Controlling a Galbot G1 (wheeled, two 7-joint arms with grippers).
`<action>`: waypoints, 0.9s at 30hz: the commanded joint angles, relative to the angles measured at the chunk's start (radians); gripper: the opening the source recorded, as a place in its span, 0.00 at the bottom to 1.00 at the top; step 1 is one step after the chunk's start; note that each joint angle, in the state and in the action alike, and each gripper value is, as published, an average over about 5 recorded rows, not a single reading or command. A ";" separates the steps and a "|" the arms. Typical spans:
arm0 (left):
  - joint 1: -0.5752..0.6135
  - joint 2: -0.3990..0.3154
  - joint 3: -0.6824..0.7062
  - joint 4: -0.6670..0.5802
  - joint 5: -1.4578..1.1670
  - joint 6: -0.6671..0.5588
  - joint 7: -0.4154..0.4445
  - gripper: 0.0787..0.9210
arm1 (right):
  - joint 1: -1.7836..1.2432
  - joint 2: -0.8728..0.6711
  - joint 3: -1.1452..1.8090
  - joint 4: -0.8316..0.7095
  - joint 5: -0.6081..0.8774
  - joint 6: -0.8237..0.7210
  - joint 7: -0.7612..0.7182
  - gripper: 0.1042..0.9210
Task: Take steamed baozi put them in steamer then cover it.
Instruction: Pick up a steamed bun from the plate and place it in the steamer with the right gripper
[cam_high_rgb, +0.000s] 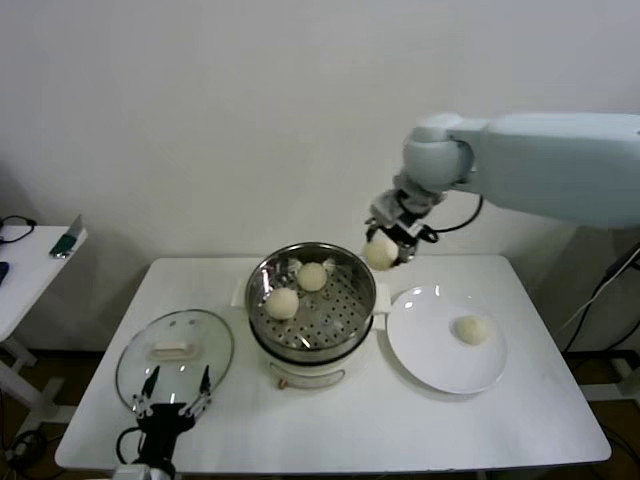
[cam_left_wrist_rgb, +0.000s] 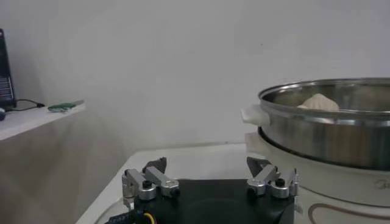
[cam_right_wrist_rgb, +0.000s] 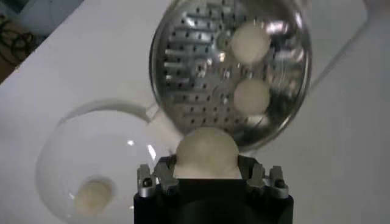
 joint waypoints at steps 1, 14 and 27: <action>0.004 0.002 -0.011 0.000 -0.004 0.002 -0.001 0.88 | -0.112 0.267 0.098 0.031 -0.139 0.057 0.007 0.70; 0.007 0.004 -0.027 0.010 -0.017 0.001 -0.008 0.88 | -0.336 0.278 0.052 0.009 -0.268 -0.010 0.047 0.70; 0.007 -0.002 -0.017 0.013 -0.010 -0.001 -0.009 0.88 | -0.372 0.246 0.027 -0.038 -0.315 -0.017 0.076 0.71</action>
